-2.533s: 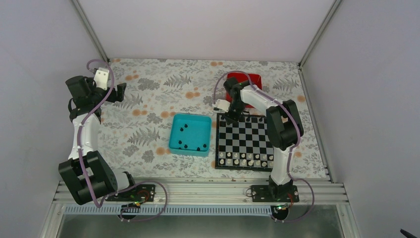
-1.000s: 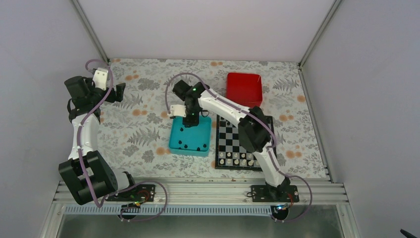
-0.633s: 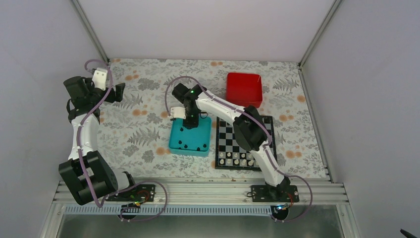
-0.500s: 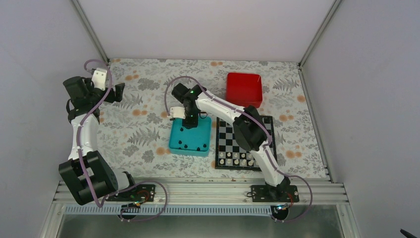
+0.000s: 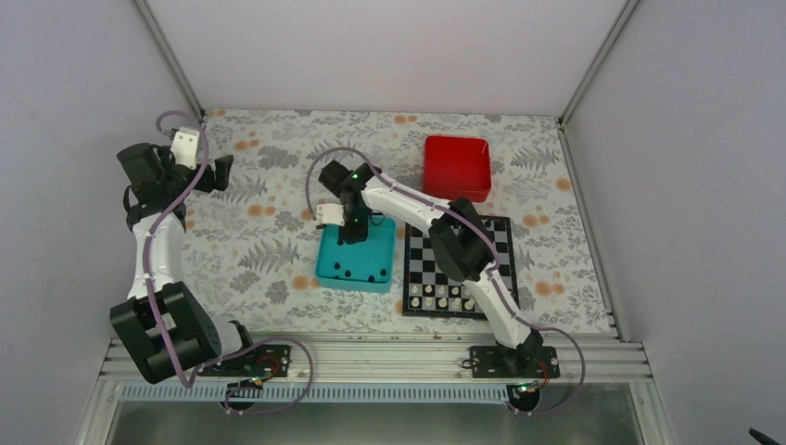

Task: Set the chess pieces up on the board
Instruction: Pick up the chess piece from the storage box.

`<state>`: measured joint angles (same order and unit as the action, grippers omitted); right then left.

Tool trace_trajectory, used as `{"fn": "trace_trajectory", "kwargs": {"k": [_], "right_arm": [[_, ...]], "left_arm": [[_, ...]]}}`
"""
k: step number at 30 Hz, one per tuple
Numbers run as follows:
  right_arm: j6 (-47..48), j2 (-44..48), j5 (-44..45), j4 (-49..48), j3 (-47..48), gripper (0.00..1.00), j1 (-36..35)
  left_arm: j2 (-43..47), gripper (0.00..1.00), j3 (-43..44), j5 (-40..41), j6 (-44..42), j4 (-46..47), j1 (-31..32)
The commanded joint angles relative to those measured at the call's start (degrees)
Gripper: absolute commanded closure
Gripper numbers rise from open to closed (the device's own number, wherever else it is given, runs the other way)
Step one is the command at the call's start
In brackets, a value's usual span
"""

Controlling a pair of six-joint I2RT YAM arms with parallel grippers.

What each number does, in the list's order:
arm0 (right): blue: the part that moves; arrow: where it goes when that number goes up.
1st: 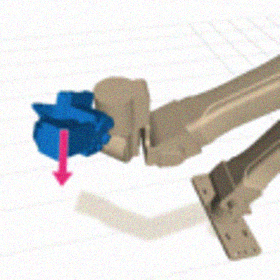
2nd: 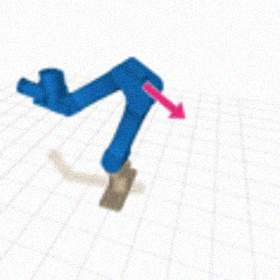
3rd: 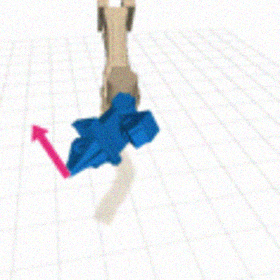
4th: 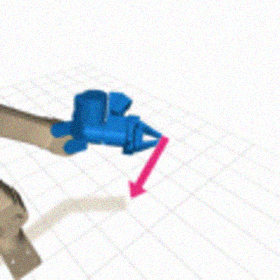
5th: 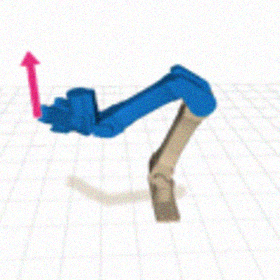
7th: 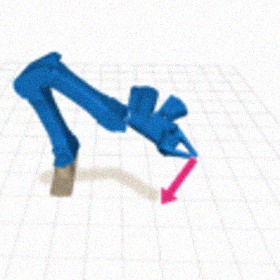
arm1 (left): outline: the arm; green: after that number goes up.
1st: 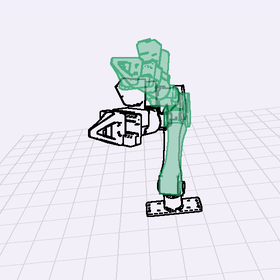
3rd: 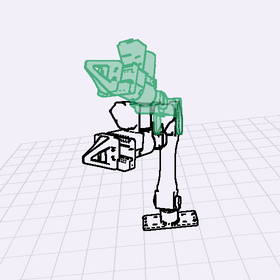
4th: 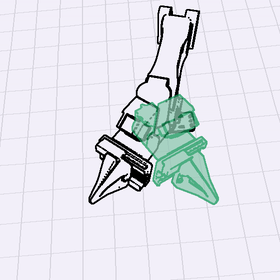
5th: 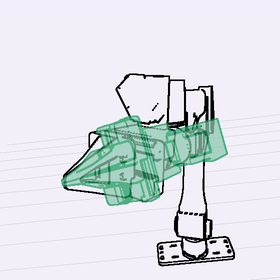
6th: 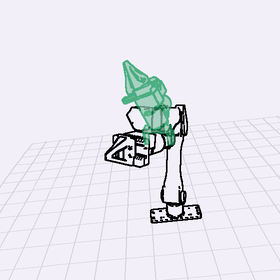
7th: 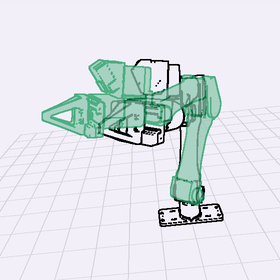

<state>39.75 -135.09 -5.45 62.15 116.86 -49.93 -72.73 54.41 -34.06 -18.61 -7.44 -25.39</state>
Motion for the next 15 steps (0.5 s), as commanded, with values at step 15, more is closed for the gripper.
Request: {"fn": "trace_trajectory", "kwargs": {"k": [15], "right_arm": [[-0.78,-1.70,-1.74,-3.41,0.68,0.65,-0.66]], "left_arm": [[0.80,0.00,-0.25,-1.88,0.42,1.09,-0.63]]}}
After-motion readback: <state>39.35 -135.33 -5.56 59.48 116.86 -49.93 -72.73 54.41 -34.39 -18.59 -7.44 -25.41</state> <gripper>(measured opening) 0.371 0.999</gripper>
